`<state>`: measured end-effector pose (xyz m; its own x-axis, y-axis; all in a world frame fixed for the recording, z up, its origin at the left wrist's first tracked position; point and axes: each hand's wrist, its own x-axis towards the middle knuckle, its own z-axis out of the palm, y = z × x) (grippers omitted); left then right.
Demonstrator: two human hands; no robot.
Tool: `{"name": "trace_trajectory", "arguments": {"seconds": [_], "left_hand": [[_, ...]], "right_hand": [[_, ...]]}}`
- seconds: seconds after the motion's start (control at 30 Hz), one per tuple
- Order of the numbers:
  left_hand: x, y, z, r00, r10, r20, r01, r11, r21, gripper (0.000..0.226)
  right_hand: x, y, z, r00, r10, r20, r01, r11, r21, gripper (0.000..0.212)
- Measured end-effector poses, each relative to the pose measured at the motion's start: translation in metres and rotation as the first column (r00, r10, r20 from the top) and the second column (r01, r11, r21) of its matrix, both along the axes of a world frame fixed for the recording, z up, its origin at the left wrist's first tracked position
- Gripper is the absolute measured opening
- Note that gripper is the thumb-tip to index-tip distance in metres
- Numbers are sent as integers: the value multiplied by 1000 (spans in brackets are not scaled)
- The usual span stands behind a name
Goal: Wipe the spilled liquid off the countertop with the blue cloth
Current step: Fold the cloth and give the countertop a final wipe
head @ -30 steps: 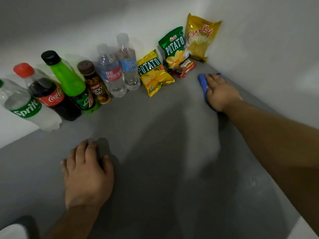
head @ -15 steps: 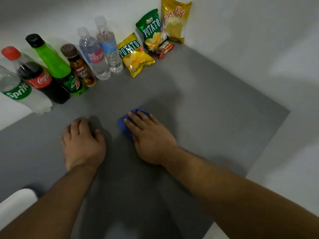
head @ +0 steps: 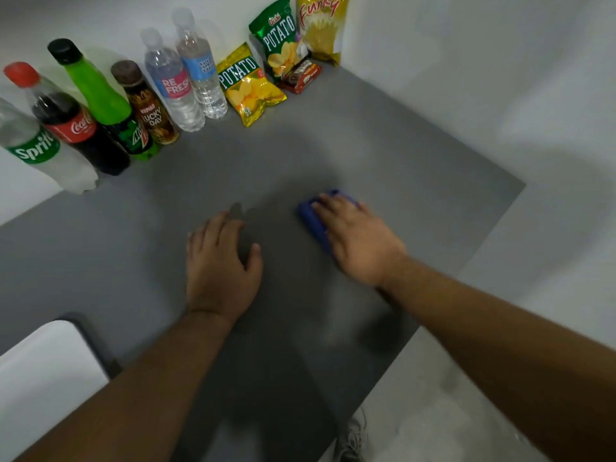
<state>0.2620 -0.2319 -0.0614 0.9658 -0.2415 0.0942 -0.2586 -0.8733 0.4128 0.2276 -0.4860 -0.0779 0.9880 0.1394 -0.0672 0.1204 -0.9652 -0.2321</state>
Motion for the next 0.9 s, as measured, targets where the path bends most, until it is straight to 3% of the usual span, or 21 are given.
{"name": "trace_trajectory", "arguments": {"seconds": [0.17, 0.3, 0.67, 0.8, 0.9], "left_hand": [[-23, -16, -12, 997, -83, 5, 83, 996, 27, 45], [-26, -19, -16, 994, -105, 19, 104, 992, 68, 45], [-27, -26, -9, 997, -71, -33, 73, 995, 63, 51], [-28, -31, -8, 998, -59, -15, 60, 994, 91, 54], [-32, -43, -9, 997, -81, 2, 81, 992, 100, 55]], "right_hand": [[15, -95, -3, 969, -246, -2, 245, 968, -52, 58], [12, -89, -5, 957, -287, 40, 289, 956, -48, 58], [-144, 73, -6, 986, 158, -62, -152, 984, 87, 63], [-151, 60, -4, 965, 246, -92, -235, 966, 110, 59], [-139, 22, -4, 982, 177, -72, -172, 983, 66, 59]]}}
